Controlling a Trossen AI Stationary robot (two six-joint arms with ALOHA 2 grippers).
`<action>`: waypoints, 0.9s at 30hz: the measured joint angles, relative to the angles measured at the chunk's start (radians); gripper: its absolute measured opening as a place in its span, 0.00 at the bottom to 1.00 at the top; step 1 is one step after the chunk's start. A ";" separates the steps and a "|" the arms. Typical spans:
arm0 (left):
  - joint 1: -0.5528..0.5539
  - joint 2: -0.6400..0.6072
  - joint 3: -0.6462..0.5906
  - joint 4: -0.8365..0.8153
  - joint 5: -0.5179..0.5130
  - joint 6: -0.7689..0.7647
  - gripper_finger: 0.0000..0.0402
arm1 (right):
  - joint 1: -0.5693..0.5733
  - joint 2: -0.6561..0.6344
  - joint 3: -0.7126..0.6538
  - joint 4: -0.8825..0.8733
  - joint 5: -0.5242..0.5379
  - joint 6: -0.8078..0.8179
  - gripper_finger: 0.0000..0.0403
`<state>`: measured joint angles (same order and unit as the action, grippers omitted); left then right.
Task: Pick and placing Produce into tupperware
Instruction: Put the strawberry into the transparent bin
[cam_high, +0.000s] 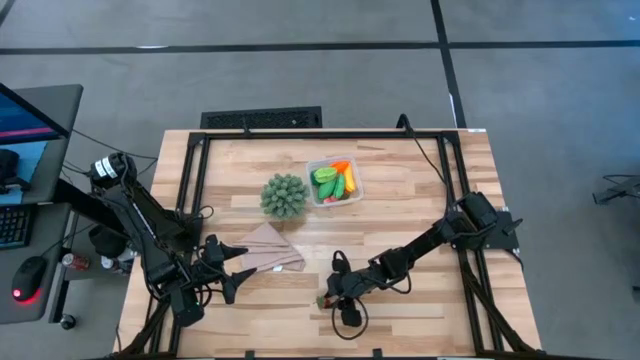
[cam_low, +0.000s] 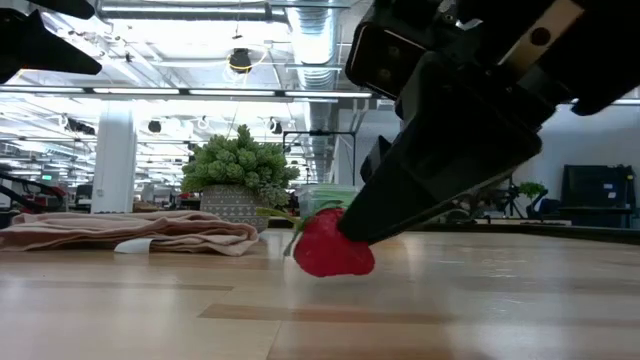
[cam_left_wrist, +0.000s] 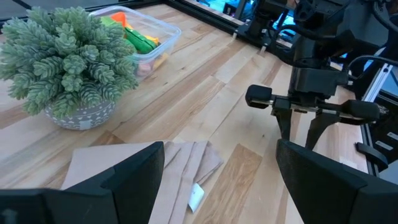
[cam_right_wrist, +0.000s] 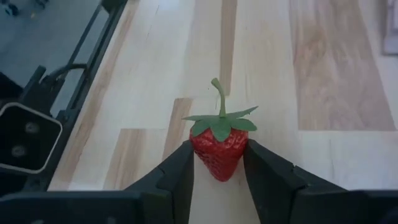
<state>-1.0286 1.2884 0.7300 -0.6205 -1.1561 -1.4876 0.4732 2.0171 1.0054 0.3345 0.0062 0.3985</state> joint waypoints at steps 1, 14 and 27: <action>0.000 0.000 0.000 0.000 0.000 0.000 0.75 | -0.003 0.000 0.000 0.002 0.001 0.007 0.31; 0.000 0.000 0.000 0.001 0.027 0.000 0.75 | -0.023 0.000 0.000 0.072 0.047 0.048 0.28; 0.000 0.000 0.000 0.001 0.026 0.000 0.75 | -0.016 -0.001 0.002 -0.092 0.019 0.047 0.27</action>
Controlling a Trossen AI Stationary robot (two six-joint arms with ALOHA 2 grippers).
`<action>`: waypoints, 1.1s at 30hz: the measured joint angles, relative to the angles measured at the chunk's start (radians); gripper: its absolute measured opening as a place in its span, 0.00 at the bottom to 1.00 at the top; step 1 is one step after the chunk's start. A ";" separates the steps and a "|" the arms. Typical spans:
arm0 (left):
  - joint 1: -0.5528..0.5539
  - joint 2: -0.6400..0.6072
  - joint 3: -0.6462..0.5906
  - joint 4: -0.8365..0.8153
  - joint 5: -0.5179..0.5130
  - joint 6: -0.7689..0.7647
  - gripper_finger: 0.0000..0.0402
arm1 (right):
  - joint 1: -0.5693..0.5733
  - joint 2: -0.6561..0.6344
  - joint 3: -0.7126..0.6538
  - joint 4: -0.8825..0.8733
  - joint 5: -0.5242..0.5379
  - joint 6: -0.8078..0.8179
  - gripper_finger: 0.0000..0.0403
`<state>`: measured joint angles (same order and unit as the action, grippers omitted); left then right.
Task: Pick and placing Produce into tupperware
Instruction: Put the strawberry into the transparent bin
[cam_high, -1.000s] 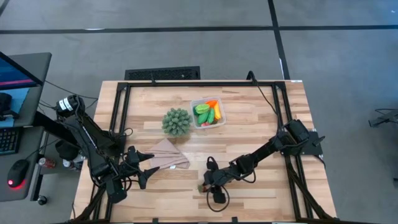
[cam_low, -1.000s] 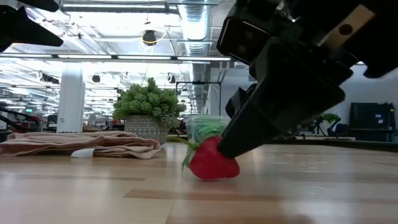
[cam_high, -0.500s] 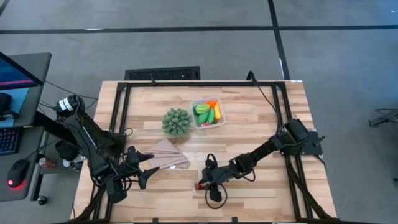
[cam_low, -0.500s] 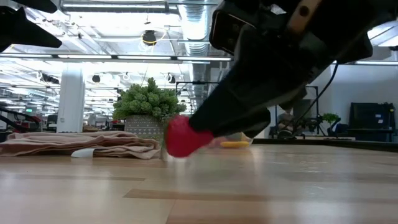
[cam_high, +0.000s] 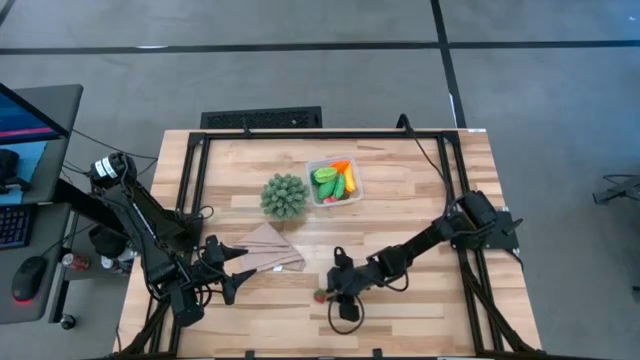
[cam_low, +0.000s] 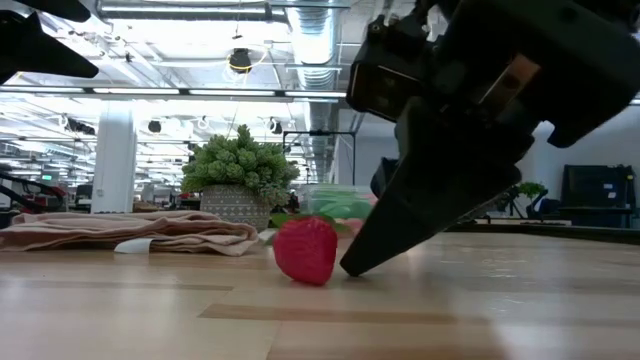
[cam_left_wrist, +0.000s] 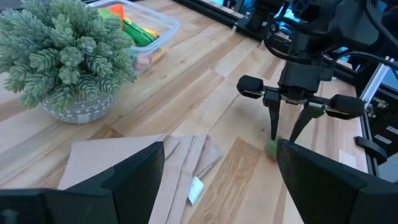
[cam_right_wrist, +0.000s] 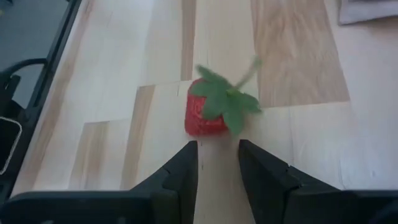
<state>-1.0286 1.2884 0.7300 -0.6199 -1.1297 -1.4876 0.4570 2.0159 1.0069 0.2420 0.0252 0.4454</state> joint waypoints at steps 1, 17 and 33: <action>0.000 0.000 0.000 0.000 0.000 0.000 0.75 | 0.003 0.000 0.000 -0.004 0.003 0.000 0.27; 0.000 0.000 0.000 -0.022 -0.001 0.004 0.75 | -0.019 0.001 -0.002 0.028 -0.062 0.019 0.50; 0.000 0.000 0.000 -0.041 -0.002 0.004 0.75 | -0.065 0.000 0.004 0.049 -0.096 0.031 0.74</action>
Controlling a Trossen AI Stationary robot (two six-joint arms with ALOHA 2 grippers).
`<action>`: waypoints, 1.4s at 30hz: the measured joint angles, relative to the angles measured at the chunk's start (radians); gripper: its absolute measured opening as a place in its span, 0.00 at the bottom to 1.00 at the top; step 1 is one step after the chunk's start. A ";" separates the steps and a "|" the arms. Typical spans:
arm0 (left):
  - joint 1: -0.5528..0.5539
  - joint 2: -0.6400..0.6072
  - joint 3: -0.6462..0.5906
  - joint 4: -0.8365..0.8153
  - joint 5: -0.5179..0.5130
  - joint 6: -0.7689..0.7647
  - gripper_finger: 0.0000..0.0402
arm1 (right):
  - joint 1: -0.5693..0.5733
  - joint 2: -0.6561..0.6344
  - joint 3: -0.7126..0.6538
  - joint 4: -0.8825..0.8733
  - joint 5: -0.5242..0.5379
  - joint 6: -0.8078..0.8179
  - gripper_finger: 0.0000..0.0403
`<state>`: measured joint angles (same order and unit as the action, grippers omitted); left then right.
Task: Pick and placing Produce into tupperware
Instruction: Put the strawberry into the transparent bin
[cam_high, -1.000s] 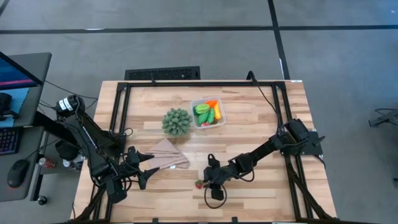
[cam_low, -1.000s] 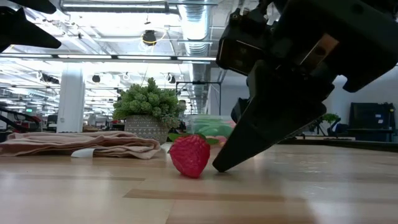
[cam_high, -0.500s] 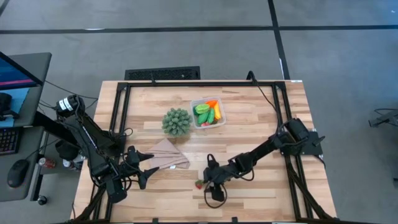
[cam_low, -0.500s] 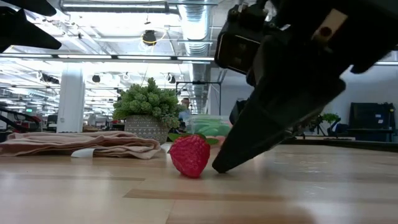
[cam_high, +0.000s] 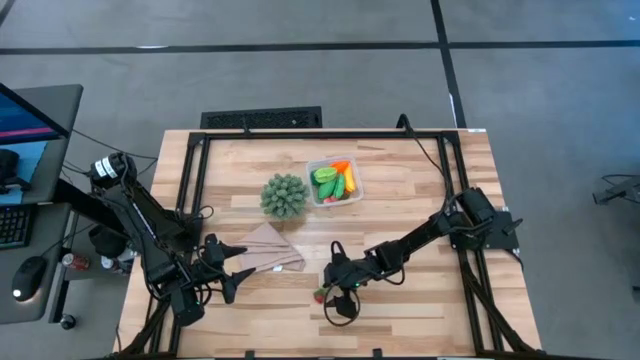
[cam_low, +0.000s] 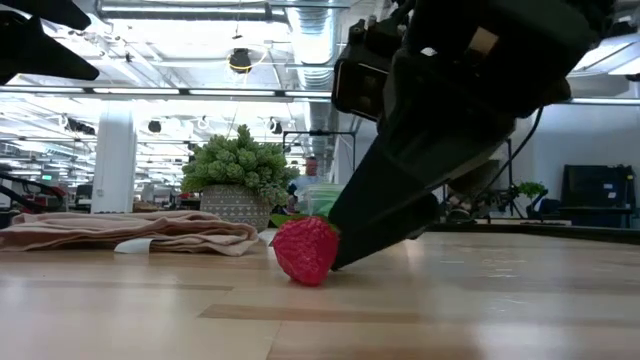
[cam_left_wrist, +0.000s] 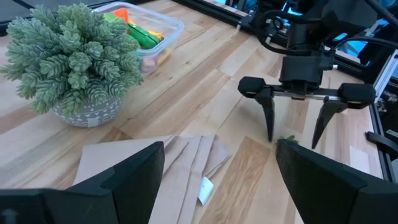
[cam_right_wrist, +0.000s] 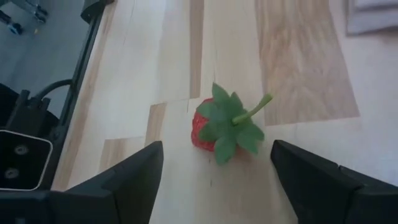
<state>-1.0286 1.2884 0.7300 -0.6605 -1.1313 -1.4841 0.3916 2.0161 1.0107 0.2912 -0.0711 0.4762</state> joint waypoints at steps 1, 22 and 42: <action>0.000 0.000 0.000 0.000 0.000 0.000 0.75 | -0.001 0.001 0.004 -0.002 0.009 -0.010 0.74; 0.000 0.000 0.000 0.000 -0.002 -0.024 0.75 | 0.000 0.002 0.021 0.073 0.025 -0.094 0.73; 0.000 0.000 0.000 -0.005 0.001 -0.024 0.75 | 0.006 0.137 0.107 0.210 0.041 -0.005 0.73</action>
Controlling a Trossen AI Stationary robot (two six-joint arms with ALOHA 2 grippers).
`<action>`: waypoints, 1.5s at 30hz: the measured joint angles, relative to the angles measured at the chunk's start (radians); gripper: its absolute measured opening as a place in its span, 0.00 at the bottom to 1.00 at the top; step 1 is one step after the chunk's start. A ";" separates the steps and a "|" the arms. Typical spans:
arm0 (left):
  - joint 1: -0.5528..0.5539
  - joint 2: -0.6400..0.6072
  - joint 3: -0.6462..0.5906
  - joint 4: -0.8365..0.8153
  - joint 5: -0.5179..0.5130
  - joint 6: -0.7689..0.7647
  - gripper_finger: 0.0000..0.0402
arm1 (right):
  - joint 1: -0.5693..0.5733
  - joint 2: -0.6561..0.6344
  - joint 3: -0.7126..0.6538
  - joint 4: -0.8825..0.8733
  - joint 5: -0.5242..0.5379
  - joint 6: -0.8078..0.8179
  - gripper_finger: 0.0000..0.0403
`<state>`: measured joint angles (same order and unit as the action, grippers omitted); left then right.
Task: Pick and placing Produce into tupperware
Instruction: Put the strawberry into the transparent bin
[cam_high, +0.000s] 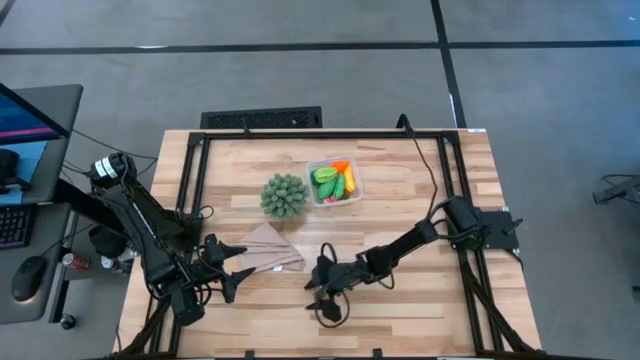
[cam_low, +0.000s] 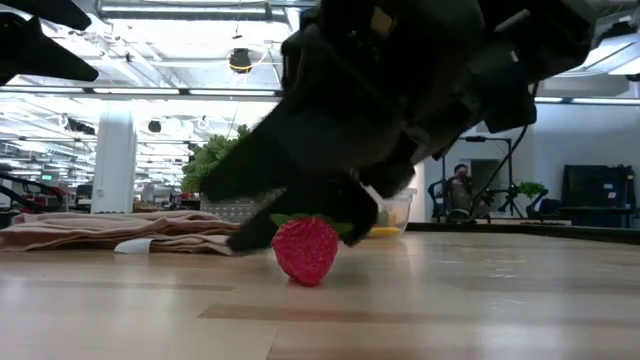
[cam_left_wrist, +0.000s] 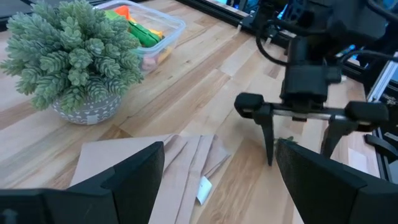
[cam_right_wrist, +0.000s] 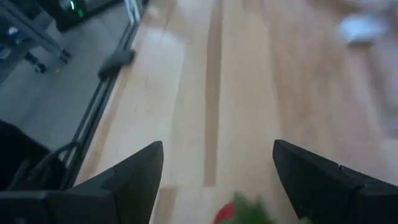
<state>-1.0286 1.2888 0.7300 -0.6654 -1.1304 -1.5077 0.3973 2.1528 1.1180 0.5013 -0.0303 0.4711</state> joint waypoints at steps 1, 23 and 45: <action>0.000 0.000 0.000 0.001 0.004 -0.001 0.75 | 0.000 0.008 0.013 -0.020 -0.003 0.008 0.73; 0.000 0.000 0.000 -0.002 0.035 0.008 0.75 | 0.020 0.000 0.032 -0.236 -0.022 -0.099 0.73; 0.000 0.000 0.000 0.001 0.034 -0.002 0.75 | 0.020 -0.002 0.032 -0.287 -0.035 -0.113 0.61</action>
<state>-1.0286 1.2888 0.7300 -0.6640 -1.0962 -1.5100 0.4177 2.1509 1.1503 0.2142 -0.0656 0.3586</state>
